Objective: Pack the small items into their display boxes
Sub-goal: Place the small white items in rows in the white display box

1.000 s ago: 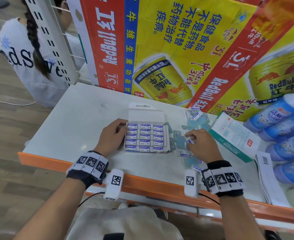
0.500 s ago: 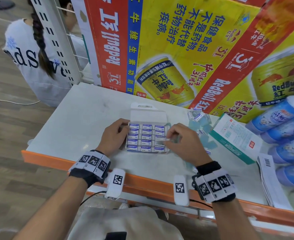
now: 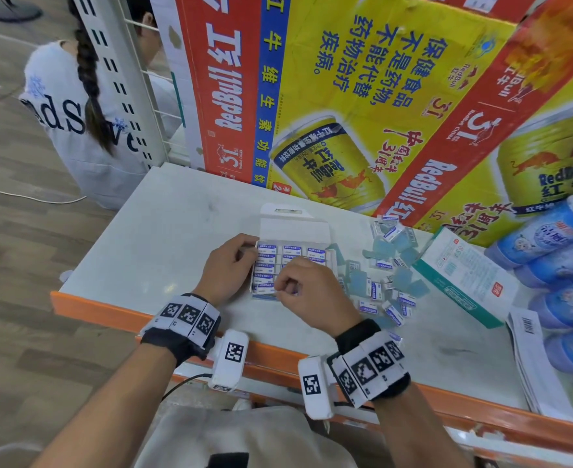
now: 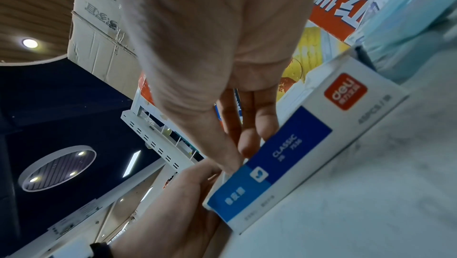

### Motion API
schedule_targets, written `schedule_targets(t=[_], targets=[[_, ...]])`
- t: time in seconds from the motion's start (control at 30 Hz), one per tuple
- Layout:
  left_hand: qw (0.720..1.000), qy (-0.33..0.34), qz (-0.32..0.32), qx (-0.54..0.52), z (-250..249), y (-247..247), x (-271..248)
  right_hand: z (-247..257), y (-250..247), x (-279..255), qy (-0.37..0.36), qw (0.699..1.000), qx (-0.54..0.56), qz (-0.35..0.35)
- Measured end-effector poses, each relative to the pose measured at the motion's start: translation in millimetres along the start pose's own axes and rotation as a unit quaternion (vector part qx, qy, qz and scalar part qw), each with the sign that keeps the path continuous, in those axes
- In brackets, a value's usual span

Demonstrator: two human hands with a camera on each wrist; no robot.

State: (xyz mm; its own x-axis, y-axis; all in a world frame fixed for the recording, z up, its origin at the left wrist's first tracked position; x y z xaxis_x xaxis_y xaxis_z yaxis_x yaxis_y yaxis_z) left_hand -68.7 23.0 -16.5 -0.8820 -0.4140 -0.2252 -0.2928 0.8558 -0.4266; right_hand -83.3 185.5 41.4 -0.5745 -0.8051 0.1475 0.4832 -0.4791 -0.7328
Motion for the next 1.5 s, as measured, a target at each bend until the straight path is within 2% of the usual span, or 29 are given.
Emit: schedule_targets(t=[0.27,0.67,0.87,1.03,1.13,1.33,1.5], targets=[[1.000,0.001,0.004,0.000,1,1,1,-2,4,3,0.002,1.000,-0.016,0.026],[1.000,-0.003,0.008,-0.004,3,1,2,-4,10,-2,0.015,1.000,-0.012,0.021],[1.000,-0.006,0.011,-0.016,4,2,0,-22,-20,-16,0.051,0.997,-0.004,-0.053],[0.999,-0.005,0.018,-0.027,2,2,-1,-53,-56,-40,0.116,0.986,-0.077,-0.096],[0.999,-0.006,0.018,-0.029,2,1,-2,-67,-68,-58,0.145,0.982,-0.095,-0.075],[0.999,-0.014,0.021,-0.039,1,1,-3,-72,-67,-71,0.160,0.973,-0.163,0.034],[0.999,-0.013,0.022,-0.034,1,1,-3,-69,-62,-71,0.169,0.968,-0.179,0.051]])
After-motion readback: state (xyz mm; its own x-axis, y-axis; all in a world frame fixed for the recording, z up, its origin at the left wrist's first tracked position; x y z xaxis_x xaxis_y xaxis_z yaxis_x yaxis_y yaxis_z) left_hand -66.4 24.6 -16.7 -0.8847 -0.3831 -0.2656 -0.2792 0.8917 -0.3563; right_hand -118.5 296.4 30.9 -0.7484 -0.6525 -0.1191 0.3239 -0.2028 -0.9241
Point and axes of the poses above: each hand's wrist, its own x-axis towards the middle knuckle, its own y-axis out of the palm, z = x × y, the point moved 5 cm from there along x, towards the middle knuckle, and after that the axes turned 14 degrees about -y, right-handed, at the moved point
